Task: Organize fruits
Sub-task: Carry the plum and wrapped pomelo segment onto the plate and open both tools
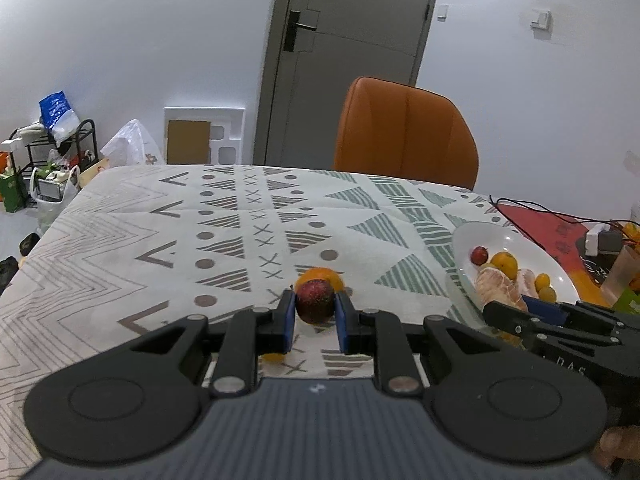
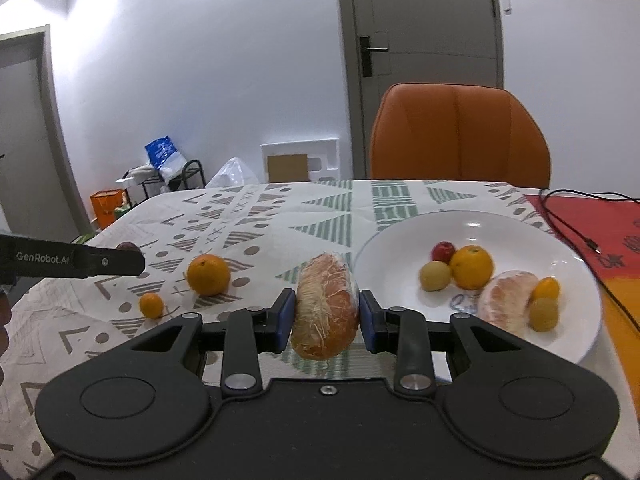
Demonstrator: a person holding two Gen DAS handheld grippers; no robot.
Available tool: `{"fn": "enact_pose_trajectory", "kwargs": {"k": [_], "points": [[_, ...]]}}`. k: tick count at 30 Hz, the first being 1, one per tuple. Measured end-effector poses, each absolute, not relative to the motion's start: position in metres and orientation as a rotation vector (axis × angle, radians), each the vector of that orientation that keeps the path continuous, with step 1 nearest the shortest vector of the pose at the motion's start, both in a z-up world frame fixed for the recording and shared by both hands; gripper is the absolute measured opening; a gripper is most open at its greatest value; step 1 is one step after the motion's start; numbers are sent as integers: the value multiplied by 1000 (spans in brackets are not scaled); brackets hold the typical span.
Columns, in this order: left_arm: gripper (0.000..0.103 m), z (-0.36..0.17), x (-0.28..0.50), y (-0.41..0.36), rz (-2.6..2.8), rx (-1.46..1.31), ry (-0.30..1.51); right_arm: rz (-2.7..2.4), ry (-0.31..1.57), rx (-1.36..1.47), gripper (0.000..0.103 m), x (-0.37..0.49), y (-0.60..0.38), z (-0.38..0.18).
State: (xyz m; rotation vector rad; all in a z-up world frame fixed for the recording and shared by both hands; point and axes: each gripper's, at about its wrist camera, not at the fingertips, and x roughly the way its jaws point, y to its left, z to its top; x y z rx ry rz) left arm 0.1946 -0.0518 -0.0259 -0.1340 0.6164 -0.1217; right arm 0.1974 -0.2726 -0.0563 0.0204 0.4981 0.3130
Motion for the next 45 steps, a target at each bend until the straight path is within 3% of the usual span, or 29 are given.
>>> {"fn": "enact_pose_trajectory", "kwargs": {"k": [13,15,17,25,45], "points": [[19,-25,198,-78,-165,-110,614,226,488,57,32,199,-308,-56],[19,-25,198,-81,-172,-109,615,213,495,73,36,203,-314,-58],[19,-24,198,-84,-181,-108,613,196,502,81,48,206,-318,-61],[19,-23,202,-91,-198,-97,615,189,510,77,57,201,-321,-66],[19,-19,218,-153,-338,-39,605,120,507,139,60,180,-361,-64]]}}
